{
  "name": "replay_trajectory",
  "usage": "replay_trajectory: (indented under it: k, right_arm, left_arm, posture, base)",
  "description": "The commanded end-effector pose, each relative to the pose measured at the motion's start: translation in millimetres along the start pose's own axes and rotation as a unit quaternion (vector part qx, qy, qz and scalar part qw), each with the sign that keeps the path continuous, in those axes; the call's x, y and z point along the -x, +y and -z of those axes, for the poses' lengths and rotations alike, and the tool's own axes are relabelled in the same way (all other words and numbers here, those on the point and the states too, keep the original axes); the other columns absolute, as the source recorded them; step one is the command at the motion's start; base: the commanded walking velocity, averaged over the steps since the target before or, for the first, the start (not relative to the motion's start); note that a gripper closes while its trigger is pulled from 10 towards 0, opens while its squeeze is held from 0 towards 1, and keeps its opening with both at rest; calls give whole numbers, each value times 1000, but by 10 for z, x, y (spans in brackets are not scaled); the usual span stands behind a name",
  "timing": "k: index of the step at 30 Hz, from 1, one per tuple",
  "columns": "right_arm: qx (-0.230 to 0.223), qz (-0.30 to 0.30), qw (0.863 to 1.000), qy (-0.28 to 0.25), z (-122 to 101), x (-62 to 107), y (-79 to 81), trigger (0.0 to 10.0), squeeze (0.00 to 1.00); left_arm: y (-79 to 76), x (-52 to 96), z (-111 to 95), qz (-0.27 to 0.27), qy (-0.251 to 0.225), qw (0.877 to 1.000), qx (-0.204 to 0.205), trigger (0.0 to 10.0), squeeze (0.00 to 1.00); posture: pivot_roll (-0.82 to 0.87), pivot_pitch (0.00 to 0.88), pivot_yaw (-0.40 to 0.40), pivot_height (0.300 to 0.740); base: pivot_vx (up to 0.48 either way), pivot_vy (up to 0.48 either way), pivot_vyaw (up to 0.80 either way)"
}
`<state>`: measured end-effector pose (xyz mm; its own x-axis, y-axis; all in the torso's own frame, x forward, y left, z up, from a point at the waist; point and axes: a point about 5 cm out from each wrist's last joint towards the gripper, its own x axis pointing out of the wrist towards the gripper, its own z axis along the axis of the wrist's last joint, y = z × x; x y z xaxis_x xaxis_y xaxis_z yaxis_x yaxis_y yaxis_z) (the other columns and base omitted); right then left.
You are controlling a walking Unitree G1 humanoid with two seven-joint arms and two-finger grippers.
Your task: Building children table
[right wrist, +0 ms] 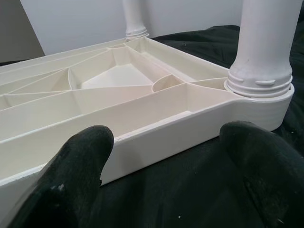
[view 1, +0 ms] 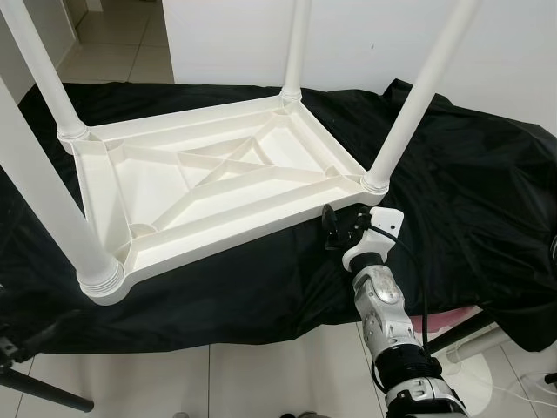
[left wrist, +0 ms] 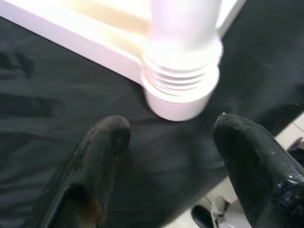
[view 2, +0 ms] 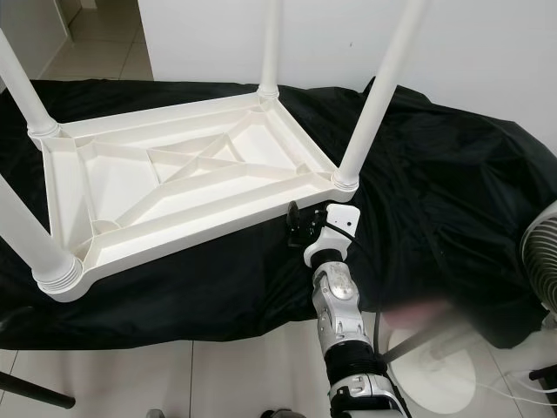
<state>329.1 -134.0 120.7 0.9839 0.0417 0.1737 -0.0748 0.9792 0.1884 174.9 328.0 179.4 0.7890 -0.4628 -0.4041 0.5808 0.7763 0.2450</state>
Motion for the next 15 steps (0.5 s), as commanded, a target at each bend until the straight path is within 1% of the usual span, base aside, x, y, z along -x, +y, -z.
replay_trajectory:
  k: [1,3,4,6,7,9,10,11,12,13,14,15]
  right_arm:
    - [1,3,1000,4,28,13,-22,10000,0]
    - [-1,5,1000,3,24,9,-23,10000,0]
    - [-1,5,1000,3,24,9,-23,10000,0]
    - [-2,6,1000,3,29,14,-17,10000,0]
    - [-2,6,1000,3,29,14,-17,10000,0]
    - [-4,8,1000,3,37,22,-8,10000,0]
    - [-4,8,1000,3,37,22,-8,10000,0]
    - [-4,8,1000,4,43,26,1,10000,0]
    - [-4,8,1000,4,43,26,1,10000,0]
    - [-4,6,1000,5,46,26,12,10000,0]
    - [-4,6,1000,5,46,26,12,10000,0]
    - [-1,4,1000,5,42,21,25,10000,0]
  left_arm:
    - [30,28,4,5,12,1000,-12,10000,0]
    - [162,-12,-17,-45,11,998,-38,10000,0]
    - [162,-12,-17,-45,11,998,-38,10000,0]
    - [319,-105,-63,-108,-3,993,-52,10000,0]
    - [319,-105,-63,-108,-3,993,-52,10000,0]
    - [446,-213,-134,-153,-23,986,-67,10000,0]
    - [446,-213,-134,-153,-23,986,-67,10000,0]
    - [525,-281,-169,-173,-36,982,-66,10000,0]
    - [525,-281,-169,-173,-36,982,-66,10000,0]
    - [613,-369,-231,-197,-52,976,-72,10000,0]
    - [613,-369,-231,-197,-52,976,-72,10000,0]
    - [710,-504,-333,-221,-76,969,-76,10000,0]
  posture:
    - [88,97,-69,740]
    - [86,98,-67,740]
    - [86,98,-67,740]
    - [80,100,-62,740]
    - [80,100,-62,740]
    - [76,103,-66,740]
    - [76,103,-66,740]
    - [70,106,-68,740]
    - [70,106,-68,740]
    - [62,107,-67,740]
    - [62,107,-67,740]
    - [52,106,-62,740]
  base:
    - [0,0,0]
    - [0,0,0]
    - [0,0,0]
    - [0,0,0]
    - [0,0,0]
    - [0,0,0]
    - [0,0,0]
    - [0,0,0]
    - [0,0,0]
    - [0,0,0]
    - [0,0,0]
    - [0,0,0]
